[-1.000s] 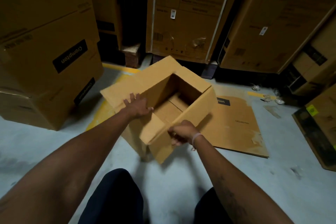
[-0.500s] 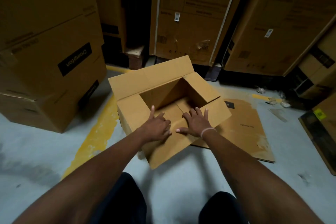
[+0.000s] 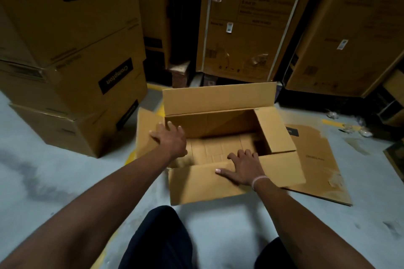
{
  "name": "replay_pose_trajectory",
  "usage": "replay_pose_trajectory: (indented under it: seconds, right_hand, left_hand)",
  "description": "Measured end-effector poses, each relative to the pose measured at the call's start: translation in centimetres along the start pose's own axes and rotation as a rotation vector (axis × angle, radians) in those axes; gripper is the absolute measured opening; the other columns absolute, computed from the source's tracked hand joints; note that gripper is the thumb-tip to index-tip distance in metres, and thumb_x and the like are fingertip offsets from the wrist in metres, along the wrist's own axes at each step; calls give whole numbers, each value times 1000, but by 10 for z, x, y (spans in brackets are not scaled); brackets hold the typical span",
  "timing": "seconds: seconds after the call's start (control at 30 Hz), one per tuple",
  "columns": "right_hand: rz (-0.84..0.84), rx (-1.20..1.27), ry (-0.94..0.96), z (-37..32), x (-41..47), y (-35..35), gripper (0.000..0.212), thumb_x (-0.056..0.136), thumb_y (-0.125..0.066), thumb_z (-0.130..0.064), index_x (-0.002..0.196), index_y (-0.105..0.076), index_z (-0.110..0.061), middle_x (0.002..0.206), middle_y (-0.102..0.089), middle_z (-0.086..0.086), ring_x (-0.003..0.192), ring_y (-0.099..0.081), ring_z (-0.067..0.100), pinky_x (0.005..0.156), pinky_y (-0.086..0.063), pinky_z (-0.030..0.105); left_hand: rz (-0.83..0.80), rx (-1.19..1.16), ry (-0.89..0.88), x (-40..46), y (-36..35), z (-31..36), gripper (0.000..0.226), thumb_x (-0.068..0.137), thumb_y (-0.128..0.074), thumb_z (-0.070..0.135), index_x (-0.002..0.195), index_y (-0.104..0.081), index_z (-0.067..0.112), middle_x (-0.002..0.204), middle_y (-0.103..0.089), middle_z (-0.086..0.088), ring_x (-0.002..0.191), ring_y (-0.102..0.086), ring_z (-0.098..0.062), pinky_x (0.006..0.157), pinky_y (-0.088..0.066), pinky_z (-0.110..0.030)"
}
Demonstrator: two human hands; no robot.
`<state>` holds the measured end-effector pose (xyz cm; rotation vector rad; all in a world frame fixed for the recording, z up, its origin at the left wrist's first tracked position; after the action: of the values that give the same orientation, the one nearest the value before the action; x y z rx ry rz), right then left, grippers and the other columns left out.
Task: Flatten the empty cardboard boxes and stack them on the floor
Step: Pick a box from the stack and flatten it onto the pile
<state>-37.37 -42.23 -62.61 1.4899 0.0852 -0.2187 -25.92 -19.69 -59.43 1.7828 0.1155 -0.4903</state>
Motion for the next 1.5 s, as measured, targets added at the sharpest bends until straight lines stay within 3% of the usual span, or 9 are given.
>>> replay_pose_trajectory:
  seconds: [0.1, 0.2, 0.33, 0.67, 0.93, 1.07, 1.17, 1.37, 1.5]
  right_hand:
    - [11, 163, -14, 7, 0, 0, 84, 94, -9, -82, 151, -48, -36, 160, -39, 11, 147, -29, 32, 115, -27, 51]
    - [11, 173, -66, 36, 12, 7, 78, 99, -11, -76, 162, -29, -35, 173, 4, 10, 158, 15, 31, 127, -4, 53]
    - [165, -59, -282, 112, 19, 27, 82, 98, -17, -73, 165, -10, -26, 167, 25, 21, 151, 33, 39, 125, 9, 54]
    - [-98, 437, -554, 216, 38, -19, 111, 94, -53, -70, 165, 10, -12, 174, 7, 8, 158, -11, 37, 126, -23, 48]
    - [-200, 547, -612, 229, 30, -23, 103, 95, -55, -69, 164, 12, -32, 169, -11, 18, 150, -30, 43, 118, -33, 52]
    - [-205, 424, -681, 237, 17, -9, 104, 92, -67, -58, 166, -1, -26, 157, -44, 19, 137, -49, 41, 107, -48, 49]
    - [-95, 504, -819, 238, 0, 12, 101, 87, -76, -37, 164, -14, -18, 153, -47, 18, 136, -50, 41, 106, -50, 50]
    - [109, 736, -967, 228, -2, 88, 72, 84, -73, -14, 146, -39, -2, 134, -58, 20, 124, -58, 43, 84, -61, 53]
    - [15, 689, -789, 197, 8, 141, 20, 95, -65, -15, 111, -60, -5, 97, -60, 11, 91, -62, 27, 59, -54, 29]
  left_hand:
    - [-73, -144, 19, 14, -50, -14, 105, 96, -58, 59, 163, 15, 24, 164, 37, -13, 147, 30, -54, 114, -11, -78]
    - [-56, -157, -18, 20, -65, -12, 98, 101, -55, 35, 161, 22, 22, 161, 43, -9, 142, 40, -52, 114, -7, -79]
    - [-89, -231, -91, 26, -61, -12, 104, 99, -57, 52, 160, 23, 25, 160, 45, -8, 142, 42, -49, 115, -3, -79]
    - [8, -375, -169, 36, -61, -7, 117, 88, -48, 81, 158, 29, 26, 152, 55, -2, 139, 50, -38, 117, 4, -76]
    - [3, -317, -158, 44, -60, -6, 122, 79, -37, 94, 161, 22, 25, 151, 55, -6, 136, 52, -41, 113, 15, -77]
    - [104, -75, -141, 27, -43, 11, 113, 82, -11, 94, 165, -4, 18, 162, 34, -21, 140, 46, -46, 110, 21, -76]
    - [136, -237, -370, -6, -17, 68, 112, 79, -5, 95, 165, -9, 24, 169, 19, -15, 150, 32, -42, 112, 27, -66]
    - [176, -311, -864, -107, 71, 199, 111, 82, -52, 85, 165, -5, 28, 173, -3, -7, 158, -12, -32, 127, -12, -56]
    - [530, -247, -791, -131, 126, 210, 79, 96, -66, 14, 161, -23, 23, 162, -36, -14, 143, -43, -35, 116, -40, -50]
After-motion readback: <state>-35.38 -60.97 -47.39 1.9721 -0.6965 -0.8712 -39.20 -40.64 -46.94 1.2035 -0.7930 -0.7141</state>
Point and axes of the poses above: each hand's wrist, its own x-axis towards the middle knuckle, its own y-axis out of the back of the hand, z = x × y, the point moved 10 cm from there along x, towards the middle knuckle
